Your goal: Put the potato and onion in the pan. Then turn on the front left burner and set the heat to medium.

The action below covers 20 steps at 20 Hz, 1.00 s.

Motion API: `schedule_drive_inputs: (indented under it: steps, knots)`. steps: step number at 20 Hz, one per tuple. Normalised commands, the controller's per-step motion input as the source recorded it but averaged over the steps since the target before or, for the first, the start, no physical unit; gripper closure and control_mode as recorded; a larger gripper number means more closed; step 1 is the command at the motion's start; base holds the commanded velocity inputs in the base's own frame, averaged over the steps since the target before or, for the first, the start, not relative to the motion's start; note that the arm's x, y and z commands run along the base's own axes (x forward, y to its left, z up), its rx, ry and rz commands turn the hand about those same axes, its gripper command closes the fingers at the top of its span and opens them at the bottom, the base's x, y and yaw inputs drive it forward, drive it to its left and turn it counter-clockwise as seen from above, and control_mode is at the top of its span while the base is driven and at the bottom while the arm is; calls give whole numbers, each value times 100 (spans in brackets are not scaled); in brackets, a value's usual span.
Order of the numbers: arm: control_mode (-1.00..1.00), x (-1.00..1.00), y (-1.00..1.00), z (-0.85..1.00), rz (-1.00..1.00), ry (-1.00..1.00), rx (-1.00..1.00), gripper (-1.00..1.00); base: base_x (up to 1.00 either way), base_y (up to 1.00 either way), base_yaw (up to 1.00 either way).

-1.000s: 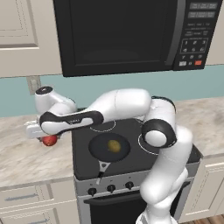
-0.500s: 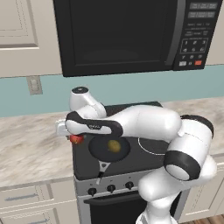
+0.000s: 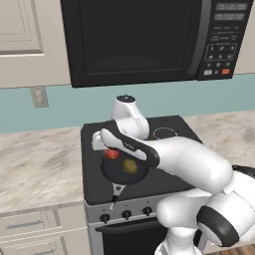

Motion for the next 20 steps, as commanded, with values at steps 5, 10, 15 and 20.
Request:
schedule_drive_inputs:
  steps: [5,10,15,20]
  knots:
    - [-100,0,-64,3,0,4,-1,100,0,0,0]
    - [-100,5,-37,-13,0,3,-5,100,0,0,0]
    - [-100,1,-4,-15,0,0,-4,100,0,0,0]
    - [-100,0,23,-8,1,0,-1,100,0,0,0]
